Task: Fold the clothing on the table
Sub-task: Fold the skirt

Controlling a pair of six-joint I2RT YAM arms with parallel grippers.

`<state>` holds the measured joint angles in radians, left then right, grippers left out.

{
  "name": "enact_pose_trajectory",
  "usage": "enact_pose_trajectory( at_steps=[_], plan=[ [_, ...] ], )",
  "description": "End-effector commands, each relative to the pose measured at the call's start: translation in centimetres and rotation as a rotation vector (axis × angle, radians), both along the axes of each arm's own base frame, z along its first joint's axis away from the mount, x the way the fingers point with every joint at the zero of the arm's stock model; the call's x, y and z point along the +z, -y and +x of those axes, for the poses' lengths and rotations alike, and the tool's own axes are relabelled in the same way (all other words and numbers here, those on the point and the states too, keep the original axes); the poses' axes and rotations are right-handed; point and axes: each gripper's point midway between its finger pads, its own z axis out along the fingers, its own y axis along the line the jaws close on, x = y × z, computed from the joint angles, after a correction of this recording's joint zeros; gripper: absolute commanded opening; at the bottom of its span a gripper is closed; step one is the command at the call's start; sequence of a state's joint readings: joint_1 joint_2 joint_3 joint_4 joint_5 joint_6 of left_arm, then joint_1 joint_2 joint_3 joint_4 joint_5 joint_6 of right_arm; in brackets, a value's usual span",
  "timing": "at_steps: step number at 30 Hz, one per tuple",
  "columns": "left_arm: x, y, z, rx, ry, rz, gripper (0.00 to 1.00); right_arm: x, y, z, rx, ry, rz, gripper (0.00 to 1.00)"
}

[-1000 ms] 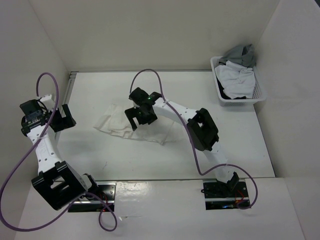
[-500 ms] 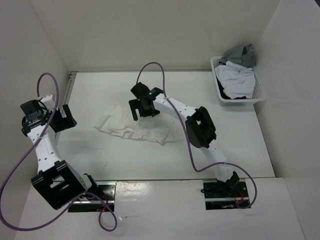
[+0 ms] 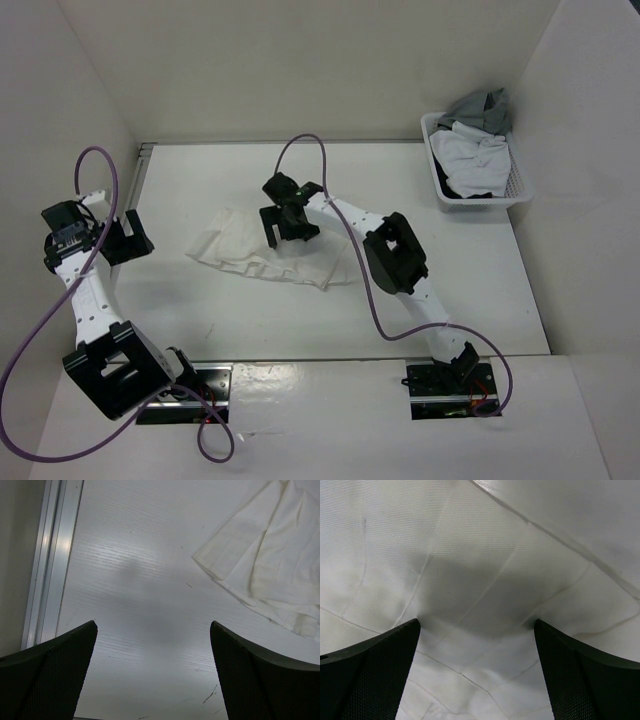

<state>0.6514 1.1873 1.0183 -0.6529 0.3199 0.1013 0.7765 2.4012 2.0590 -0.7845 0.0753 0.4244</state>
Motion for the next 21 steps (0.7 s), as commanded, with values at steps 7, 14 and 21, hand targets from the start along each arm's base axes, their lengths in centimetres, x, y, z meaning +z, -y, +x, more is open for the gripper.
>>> enact_pose_trajectory(
  at_steps=[7, 14, 21],
  plan=[
    [0.9, -0.1, 0.4, -0.012, 0.045, 0.019, 0.99, -5.3, 5.2, 1.2, 0.26, -0.009, -0.279, 1.0],
    [0.8, 0.4, 0.6, -0.04, 0.053, -0.001, 0.99, -5.9, 8.3, 2.6, 0.527, -0.095, -0.285, 1.0],
    [0.8, 2.9, 0.8, -0.184, 0.082, -0.07, 0.99, -5.1, 8.7, 4.3, 0.75, -0.039, -0.301, 1.0]
  ],
)
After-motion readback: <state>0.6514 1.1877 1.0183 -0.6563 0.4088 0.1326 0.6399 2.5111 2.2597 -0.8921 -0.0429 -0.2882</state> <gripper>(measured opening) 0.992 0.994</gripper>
